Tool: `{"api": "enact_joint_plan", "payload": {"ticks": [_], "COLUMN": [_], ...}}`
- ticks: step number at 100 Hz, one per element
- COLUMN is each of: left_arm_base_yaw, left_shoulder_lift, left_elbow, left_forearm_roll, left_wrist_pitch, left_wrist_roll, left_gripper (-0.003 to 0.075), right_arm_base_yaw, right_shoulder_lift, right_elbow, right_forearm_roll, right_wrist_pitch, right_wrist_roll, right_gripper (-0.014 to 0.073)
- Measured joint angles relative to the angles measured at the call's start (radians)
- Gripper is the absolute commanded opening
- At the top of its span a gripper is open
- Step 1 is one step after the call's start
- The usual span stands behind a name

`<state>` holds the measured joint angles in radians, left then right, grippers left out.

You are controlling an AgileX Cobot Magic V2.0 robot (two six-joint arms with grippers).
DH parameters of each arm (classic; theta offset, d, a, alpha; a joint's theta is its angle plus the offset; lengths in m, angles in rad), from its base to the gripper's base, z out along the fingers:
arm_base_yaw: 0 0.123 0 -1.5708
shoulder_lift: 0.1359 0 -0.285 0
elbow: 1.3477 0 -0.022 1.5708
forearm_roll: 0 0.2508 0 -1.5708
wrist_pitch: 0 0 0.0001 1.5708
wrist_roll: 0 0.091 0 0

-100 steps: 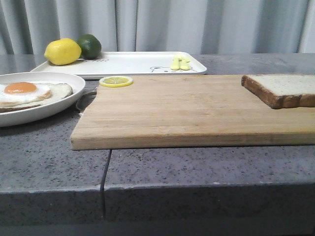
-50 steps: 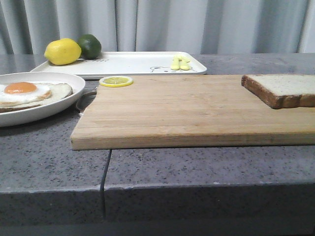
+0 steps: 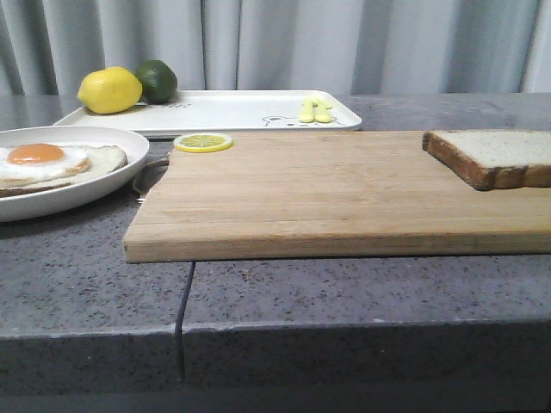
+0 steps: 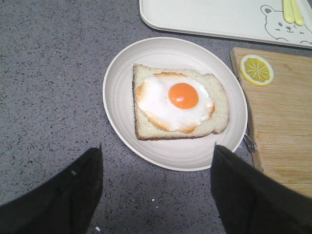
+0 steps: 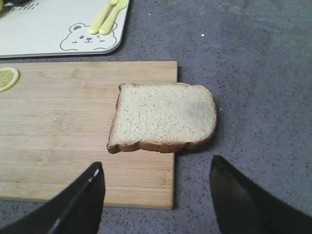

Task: Place bread and move sandwich to tray
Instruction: 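Open the right gripper and lower it around the plain bread slice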

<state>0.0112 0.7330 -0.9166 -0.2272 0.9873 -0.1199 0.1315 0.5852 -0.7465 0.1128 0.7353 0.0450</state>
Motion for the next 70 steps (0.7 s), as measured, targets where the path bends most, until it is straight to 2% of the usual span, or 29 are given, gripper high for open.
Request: {"api": "enact_joint_plan", "payload": {"ticks": [36,54,70], "left_arm_base_yaw": [0.000,0.000,0.000], "left_shoulder_lift": [0.000,0.000,0.000], "left_elbow": [0.000,0.000,0.000], "left_forearm_roll": [0.000,0.000,0.000], "left_wrist_pitch": [0.000,0.000,0.000], "left_wrist_roll": [0.000,0.000,0.000], "left_gripper": [0.0427,0.0427,0.0427], "right_arm_base_yaw": [-0.002,-0.045,-0.145], "right_shoulder_lift": [0.000,0.010,0.067], "right_elbow": [0.000,0.000,-0.002], "right_forearm_roll": [0.003,0.120,0.251], "right_wrist_pitch": [0.000,-0.017,-0.028], "right_wrist_roll": [-0.011,-0.140,-0.275], "right_gripper": [0.0479,0.0479,0.0479]}}
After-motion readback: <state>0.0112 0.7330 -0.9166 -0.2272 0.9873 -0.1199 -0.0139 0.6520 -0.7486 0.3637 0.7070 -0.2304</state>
